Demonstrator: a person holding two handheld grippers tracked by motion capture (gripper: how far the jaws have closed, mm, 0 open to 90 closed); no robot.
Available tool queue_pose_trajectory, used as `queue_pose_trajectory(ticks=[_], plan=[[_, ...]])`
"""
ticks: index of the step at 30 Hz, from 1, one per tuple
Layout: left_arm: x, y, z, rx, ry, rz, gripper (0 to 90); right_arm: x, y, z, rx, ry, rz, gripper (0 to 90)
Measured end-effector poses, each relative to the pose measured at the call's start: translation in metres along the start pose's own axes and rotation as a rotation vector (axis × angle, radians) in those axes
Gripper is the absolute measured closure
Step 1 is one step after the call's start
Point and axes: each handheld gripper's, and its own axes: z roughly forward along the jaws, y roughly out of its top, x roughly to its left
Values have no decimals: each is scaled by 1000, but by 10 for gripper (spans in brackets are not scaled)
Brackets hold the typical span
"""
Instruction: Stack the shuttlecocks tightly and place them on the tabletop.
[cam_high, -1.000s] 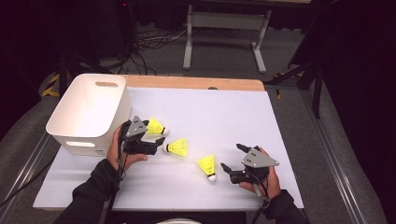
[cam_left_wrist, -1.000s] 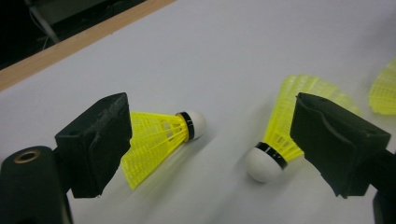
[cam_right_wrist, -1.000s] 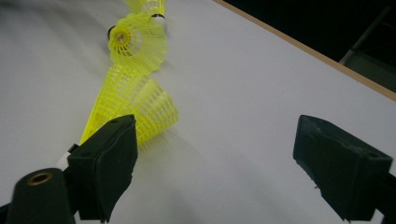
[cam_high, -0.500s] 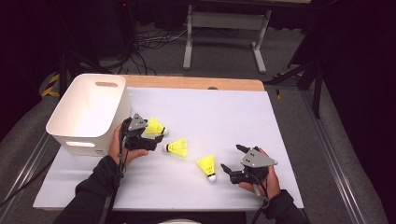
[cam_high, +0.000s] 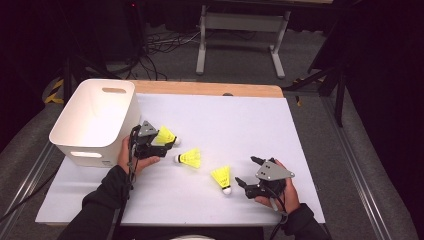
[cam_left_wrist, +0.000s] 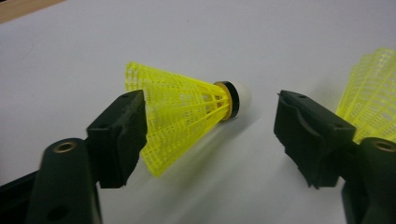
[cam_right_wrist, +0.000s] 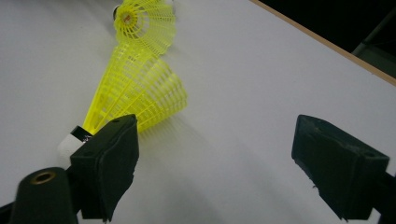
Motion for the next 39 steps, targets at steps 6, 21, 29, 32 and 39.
queue_pose_trajectory(ticks=[6, 21, 29, 32, 39], plan=[[-2, 3, -4, -28, 0, 7, 540, 0, 0, 0, 0, 3, -4, 157], [-14, 18, -15, -46, 32, 107, 894, 0, 0, 0, 4, 10, -3, 161], [-14, 21, -27, -30, 76, 137, 892, -1, -1, -1, 1, 12, 2, 160], [-12, 21, -24, -16, 80, 140, 893, -1, -1, -1, 4, 15, 4, 160], [-11, 21, -25, 10, 95, 150, 893, -2, -2, 0, 14, 16, 7, 158]])
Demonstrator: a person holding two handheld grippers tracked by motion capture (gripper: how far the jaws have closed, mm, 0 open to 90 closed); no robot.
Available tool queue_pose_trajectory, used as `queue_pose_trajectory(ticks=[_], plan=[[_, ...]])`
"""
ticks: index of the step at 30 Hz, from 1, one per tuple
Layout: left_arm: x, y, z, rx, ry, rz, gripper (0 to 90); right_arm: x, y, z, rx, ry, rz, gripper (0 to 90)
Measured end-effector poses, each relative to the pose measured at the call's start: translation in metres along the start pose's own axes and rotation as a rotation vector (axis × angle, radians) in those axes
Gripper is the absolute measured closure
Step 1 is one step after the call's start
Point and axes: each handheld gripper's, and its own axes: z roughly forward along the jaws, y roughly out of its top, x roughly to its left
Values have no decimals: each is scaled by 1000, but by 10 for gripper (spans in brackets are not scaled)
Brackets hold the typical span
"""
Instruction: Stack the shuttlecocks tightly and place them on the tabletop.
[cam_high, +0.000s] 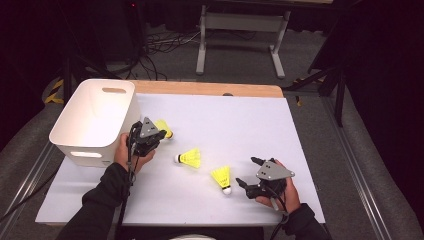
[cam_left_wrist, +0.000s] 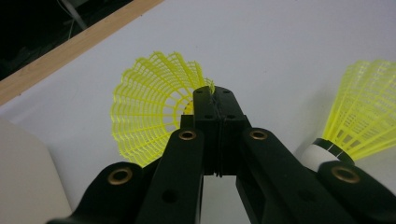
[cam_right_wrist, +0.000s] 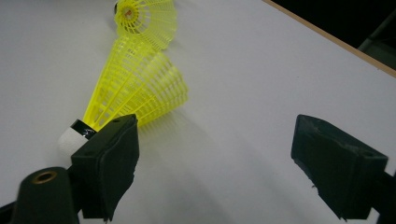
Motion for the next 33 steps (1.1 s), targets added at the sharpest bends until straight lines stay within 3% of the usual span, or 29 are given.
queue_pose_trajectory(ticks=[4, 10, 25, 33], plan=[[1, -1, 0, 23, 13, -1, 893, -1, 0, 0, 1, -1, 2, 156], [-4, 3, 5, 48, 30, 32, 891, -1, -1, 1, 8, 0, 2, 154], [-9, 19, 20, 36, -4, 62, 817, -1, -2, 2, 24, -6, -7, 151], [-15, 32, 33, 41, -33, 92, 845, -1, -2, 1, 25, -1, -9, 151]])
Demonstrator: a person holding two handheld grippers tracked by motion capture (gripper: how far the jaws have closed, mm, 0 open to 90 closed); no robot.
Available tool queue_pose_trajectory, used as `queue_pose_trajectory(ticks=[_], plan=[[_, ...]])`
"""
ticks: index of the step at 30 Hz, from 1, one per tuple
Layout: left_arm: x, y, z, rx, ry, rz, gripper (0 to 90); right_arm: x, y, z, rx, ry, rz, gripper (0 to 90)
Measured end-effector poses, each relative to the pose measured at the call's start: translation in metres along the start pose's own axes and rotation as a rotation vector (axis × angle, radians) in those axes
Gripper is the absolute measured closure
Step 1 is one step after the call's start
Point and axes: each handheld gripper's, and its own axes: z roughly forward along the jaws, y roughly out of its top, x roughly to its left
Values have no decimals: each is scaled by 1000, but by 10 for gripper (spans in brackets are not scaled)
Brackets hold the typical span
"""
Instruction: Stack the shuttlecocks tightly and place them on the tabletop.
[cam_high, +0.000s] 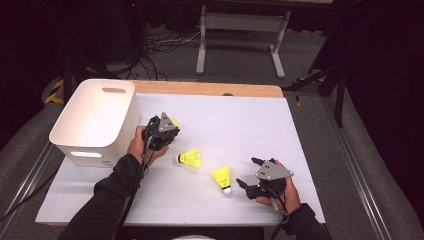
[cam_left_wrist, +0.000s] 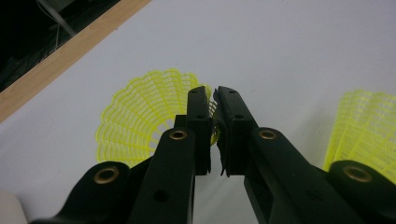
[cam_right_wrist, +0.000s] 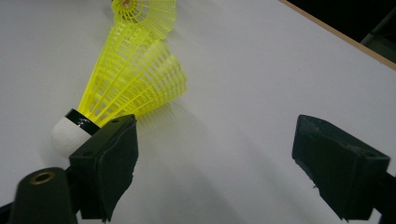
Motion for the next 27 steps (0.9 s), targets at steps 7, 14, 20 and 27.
queue_pose_trajectory(ticks=[7, 14, 20, 27], plan=[[-4, 11, 11, 27, -34, 18, 848, -2, -1, -1, -4, -5, 4, 151], [-12, 22, 22, 77, -76, 41, 873, -4, -1, -4, -11, -5, -1, 155], [-18, 32, 32, 100, -121, 48, 864, -6, -1, -5, -15, -9, 4, 154], [-26, 41, 43, 136, -143, 66, 856, -6, -1, -6, -20, -9, 0, 152]])
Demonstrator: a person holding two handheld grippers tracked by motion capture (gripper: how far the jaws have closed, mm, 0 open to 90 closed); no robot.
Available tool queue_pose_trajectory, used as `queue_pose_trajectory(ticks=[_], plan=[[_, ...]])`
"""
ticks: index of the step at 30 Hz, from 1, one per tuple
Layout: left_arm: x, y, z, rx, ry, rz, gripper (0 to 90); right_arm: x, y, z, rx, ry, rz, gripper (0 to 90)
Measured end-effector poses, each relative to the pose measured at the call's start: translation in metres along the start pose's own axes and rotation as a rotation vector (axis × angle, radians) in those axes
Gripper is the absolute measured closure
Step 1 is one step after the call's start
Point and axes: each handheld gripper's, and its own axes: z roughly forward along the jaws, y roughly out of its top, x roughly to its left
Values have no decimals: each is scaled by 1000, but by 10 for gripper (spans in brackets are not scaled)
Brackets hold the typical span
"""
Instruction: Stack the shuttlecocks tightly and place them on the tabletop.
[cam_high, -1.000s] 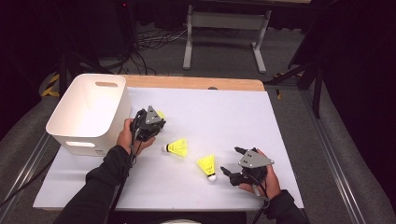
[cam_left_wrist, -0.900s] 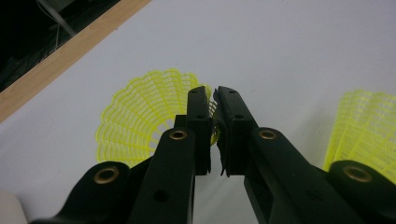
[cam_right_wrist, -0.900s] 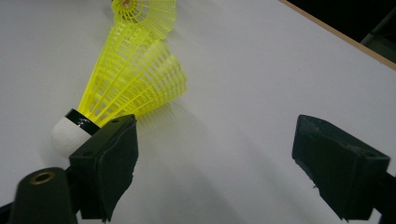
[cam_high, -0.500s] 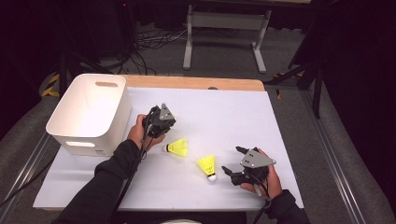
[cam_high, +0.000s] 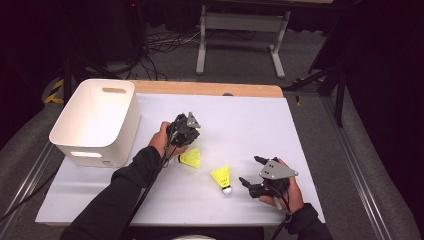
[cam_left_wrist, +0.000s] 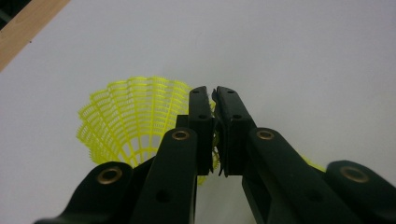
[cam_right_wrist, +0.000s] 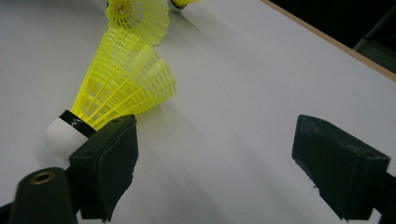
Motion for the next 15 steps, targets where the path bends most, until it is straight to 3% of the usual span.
queue_pose_trajectory(ticks=[15], plan=[[-3, 5, -1, -49, -14, -15, 773, 0, -1, 0, 4, 8, -1, 151]])
